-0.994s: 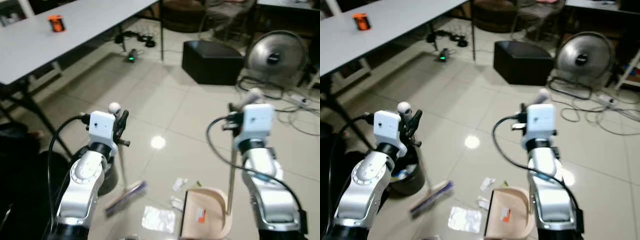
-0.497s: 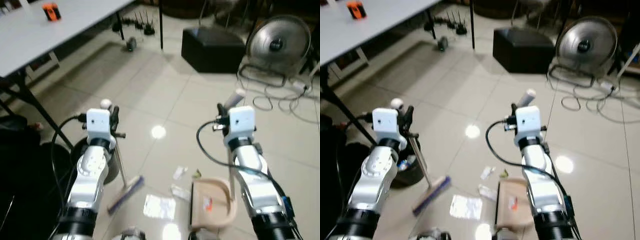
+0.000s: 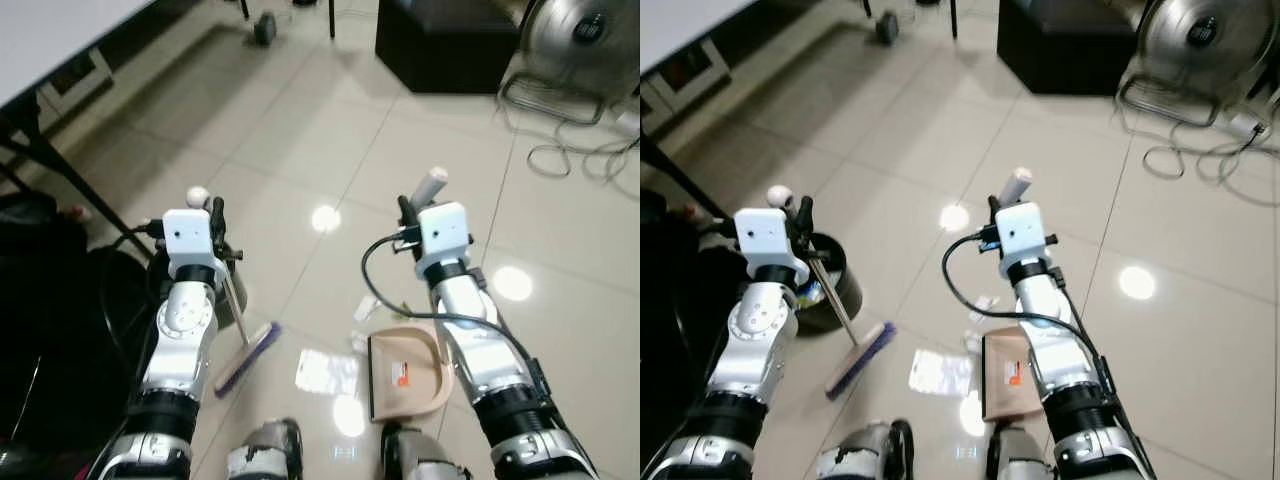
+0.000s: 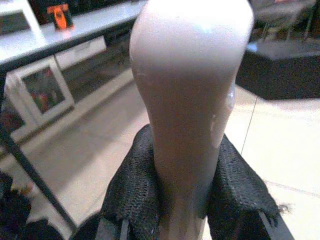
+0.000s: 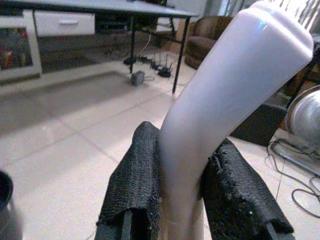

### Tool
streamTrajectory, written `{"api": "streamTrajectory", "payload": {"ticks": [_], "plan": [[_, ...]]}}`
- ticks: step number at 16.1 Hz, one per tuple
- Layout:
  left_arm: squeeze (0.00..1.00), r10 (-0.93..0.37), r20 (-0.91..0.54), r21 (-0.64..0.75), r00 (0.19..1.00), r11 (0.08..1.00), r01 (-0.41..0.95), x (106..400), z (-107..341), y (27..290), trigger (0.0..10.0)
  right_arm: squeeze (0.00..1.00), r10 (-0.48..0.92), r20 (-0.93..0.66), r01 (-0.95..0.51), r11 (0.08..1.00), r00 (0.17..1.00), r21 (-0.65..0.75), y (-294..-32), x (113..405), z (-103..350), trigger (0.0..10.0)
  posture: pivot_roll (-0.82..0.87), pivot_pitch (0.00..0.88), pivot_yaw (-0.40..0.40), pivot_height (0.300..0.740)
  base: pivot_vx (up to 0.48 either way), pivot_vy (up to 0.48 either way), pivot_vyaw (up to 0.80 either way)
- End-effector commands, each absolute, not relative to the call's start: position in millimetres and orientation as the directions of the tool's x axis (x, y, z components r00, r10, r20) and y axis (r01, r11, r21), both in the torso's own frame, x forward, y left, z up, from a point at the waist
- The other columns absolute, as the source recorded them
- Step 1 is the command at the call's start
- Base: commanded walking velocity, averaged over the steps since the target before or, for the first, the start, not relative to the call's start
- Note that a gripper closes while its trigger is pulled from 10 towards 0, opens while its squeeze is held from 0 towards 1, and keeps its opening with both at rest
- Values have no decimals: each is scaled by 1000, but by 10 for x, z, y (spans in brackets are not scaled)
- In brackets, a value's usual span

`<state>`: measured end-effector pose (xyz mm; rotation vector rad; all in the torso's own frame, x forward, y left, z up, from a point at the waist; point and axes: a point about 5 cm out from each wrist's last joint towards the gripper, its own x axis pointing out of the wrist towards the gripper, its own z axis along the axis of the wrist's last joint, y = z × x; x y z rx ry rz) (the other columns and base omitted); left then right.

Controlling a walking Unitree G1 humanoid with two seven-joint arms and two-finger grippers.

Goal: Sweep floor

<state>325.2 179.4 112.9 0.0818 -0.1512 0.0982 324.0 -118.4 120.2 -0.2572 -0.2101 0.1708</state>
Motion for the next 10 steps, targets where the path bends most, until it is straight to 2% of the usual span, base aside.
{"api": "streamTrajectory", "payload": {"ticks": [1,5,10], "plan": [[0,101,172,84,980,990,-116,3272,1135,1781,10000,0,230,195,-163,937,953,-310,-1090,3225,1183,10000,103,339,90,740,0,0,0],[0,72,154,118,985,989,-90,3334,1078,1645,10000,0,233,222,-142,921,947,-362,-988,3183,1145,10000,106,365,96,740,0,0,0],[0,91,141,56,986,993,-100,3422,1053,1476,10000,0,159,213,-111,969,964,-222,-788,3111,1051,10000,95,364,114,740,0,0,0]]}}
